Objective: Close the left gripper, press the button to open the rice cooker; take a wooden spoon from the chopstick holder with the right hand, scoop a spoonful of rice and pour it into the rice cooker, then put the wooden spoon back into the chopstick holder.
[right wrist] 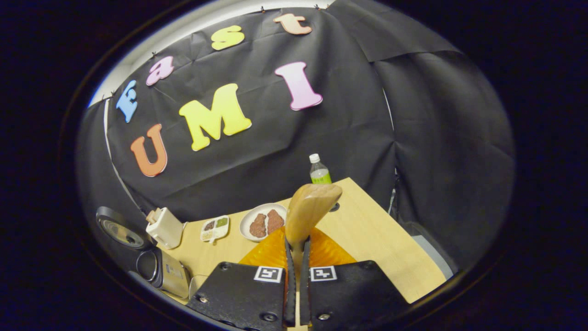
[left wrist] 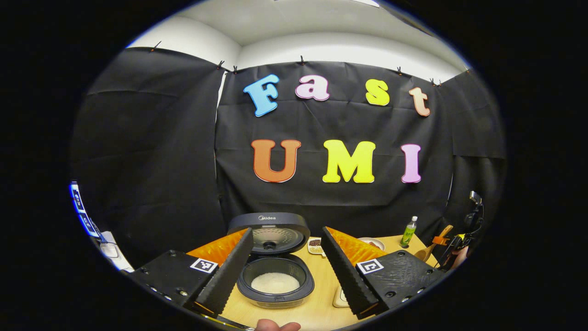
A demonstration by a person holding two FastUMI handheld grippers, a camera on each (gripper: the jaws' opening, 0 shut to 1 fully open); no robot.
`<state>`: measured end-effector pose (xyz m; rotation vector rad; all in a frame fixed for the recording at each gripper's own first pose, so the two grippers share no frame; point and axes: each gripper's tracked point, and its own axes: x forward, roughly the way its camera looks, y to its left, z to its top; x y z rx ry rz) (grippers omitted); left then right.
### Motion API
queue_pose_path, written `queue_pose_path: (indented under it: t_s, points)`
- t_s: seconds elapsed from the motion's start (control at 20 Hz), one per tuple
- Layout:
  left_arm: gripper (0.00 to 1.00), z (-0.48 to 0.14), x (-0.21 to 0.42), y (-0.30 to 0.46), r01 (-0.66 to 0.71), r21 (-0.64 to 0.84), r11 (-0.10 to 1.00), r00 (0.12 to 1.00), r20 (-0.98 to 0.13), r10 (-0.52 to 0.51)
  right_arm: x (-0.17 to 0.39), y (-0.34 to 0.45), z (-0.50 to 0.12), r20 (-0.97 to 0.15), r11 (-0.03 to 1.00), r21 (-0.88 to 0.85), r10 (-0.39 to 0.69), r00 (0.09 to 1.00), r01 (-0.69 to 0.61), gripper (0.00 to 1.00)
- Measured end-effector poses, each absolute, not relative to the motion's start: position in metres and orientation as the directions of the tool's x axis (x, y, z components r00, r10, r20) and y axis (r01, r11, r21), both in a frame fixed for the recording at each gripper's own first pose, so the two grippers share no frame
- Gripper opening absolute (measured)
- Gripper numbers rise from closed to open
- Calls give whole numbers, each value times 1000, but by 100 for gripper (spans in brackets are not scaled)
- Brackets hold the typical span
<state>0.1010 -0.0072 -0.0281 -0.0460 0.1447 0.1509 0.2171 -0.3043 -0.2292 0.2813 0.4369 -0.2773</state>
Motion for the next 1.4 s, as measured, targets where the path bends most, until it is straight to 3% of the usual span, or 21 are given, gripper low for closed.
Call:
queue_pose_path:
  t_s: [0.65,0.9,1.0,1.25,1.4]
  points:
    - [95,-32,109,-12,-235,-29,971,958,-174,227,253,-328,-327,-519,918,182,-215,827,352,12]
    - [95,-24,107,-14,-237,-45,971,962,-155,227,252,-327,-326,-512,912,210,-203,835,351,18]
    - [95,-22,108,-14,-239,-56,969,962,-146,229,250,-330,-312,-483,921,197,-208,850,336,24]
    - [95,-16,108,-14,-243,-63,968,964,-127,234,242,-349,-260,-402,923,164,-260,878,349,79]
    - [95,-15,108,-14,-237,-47,970,966,-116,231,232,-356,-219,-336,931,126,-285,898,342,96]
